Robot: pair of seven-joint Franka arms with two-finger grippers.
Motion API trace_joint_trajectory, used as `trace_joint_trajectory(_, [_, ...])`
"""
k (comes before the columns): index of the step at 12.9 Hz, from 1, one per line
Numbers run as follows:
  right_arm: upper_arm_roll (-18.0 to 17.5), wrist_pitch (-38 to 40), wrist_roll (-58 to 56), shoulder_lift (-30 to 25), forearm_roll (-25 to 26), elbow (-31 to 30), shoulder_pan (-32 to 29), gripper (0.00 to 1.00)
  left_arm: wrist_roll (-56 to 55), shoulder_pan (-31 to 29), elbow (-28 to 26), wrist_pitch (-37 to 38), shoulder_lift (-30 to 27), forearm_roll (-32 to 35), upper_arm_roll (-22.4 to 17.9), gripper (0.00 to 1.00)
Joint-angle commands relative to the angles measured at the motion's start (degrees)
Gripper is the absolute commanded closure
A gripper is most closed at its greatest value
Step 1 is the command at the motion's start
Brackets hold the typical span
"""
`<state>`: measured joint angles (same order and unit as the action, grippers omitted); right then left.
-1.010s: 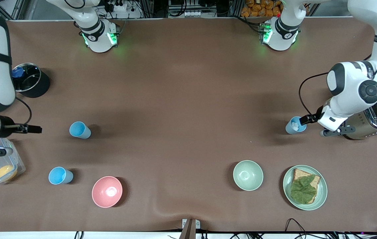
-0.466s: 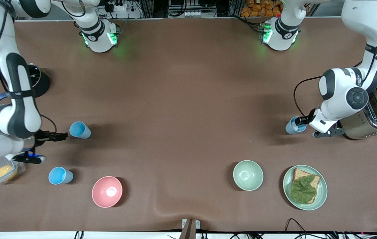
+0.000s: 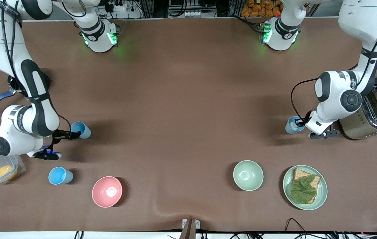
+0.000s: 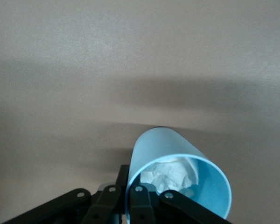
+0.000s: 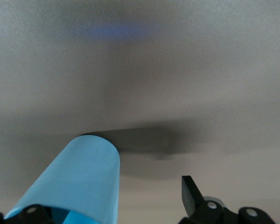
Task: Stack blue cups with both arms
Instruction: 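Carry the cup to mid-table with the left gripper while the right gripper lifts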
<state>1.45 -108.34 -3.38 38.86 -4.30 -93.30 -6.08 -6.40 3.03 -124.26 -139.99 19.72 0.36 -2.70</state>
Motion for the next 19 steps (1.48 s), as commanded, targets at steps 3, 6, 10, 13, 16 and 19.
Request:
trace_joint_trajectory(3, [-0.04,0.41,-2.59,-1.68,-0.89,-1.44,-0.33,0.25,-6.04,0.14,2.26,0.07,-2.14,-2.29,10.05,1.0])
trace_joint_trajectory(6, [-0.13,0.85,-2.68,-2.03,-2.81,-1.88,-0.42,1.0,-18.19,1.62,5.6,0.42,-0.65,-2.29,20.6,1.0])
trace_joint_trajectory(10, [-0.04,2.07,-2.77,-5.45,-3.09,-3.9,0.02,1.0,-34.43,15.13,12.44,0.42,5.31,-2.12,21.69,1.0])
trace_joint_trajectory(13, [-0.04,6.54,-2.86,-10.1,-3.09,-3.73,0.02,1.0,-46.57,23.05,20.08,0.42,11.99,-1.59,21.51,1.0])
trace_joint_trajectory(16, [-0.3,11.55,-2.07,-13.62,-3.35,-2.77,0.54,1.0,-50.38,28.25,24.14,0.42,16.22,0.51,21.42,1.0])
trace_joint_trajectory(19, [-0.57,20.16,2.57,-15.21,-7.9,1.1,2.65,1.0,-51.44,30.45,25.99,0.42,18.16,1.75,21.25,1.0])
